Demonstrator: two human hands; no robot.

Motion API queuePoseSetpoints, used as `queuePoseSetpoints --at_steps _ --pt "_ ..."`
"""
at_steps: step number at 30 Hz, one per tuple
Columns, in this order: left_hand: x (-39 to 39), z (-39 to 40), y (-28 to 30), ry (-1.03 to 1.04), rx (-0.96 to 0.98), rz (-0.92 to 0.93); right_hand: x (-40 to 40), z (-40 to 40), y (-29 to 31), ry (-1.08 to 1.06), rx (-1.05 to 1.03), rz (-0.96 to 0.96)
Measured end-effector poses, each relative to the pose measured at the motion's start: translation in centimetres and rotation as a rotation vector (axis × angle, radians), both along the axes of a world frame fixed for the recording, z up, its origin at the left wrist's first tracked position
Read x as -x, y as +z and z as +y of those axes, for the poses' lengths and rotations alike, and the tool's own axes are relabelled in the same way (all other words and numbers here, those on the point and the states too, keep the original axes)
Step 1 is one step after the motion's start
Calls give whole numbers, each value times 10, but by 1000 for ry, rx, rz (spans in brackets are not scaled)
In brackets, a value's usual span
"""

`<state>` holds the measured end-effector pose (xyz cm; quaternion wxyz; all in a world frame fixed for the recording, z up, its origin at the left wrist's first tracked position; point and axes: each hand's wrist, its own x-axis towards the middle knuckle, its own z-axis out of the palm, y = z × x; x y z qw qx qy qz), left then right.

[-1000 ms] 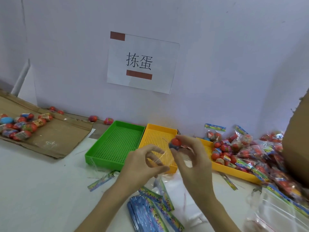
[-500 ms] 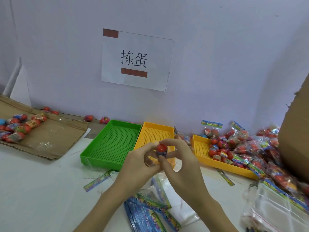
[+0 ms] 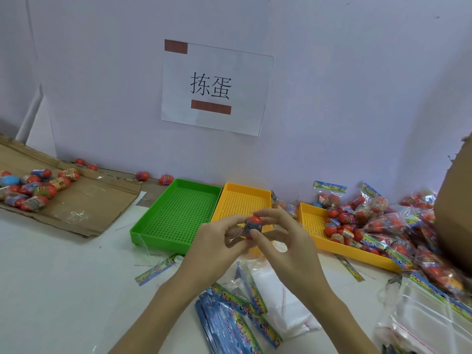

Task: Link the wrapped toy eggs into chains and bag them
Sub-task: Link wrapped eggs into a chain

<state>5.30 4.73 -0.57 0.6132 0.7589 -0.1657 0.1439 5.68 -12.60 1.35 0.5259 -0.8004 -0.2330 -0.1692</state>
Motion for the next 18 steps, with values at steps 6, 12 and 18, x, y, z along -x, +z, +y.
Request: queuePoseSetpoints --at_steps 6,12,18 --pt "1 -3 2 27 11 -57 5 4 -2 -57 6 -48" --pt "1 -2 1 48 3 -32 11 11 -3 8 84 -59" --pt "0 -1 0 101 -73 -45 12 10 -2 36 122 -20"
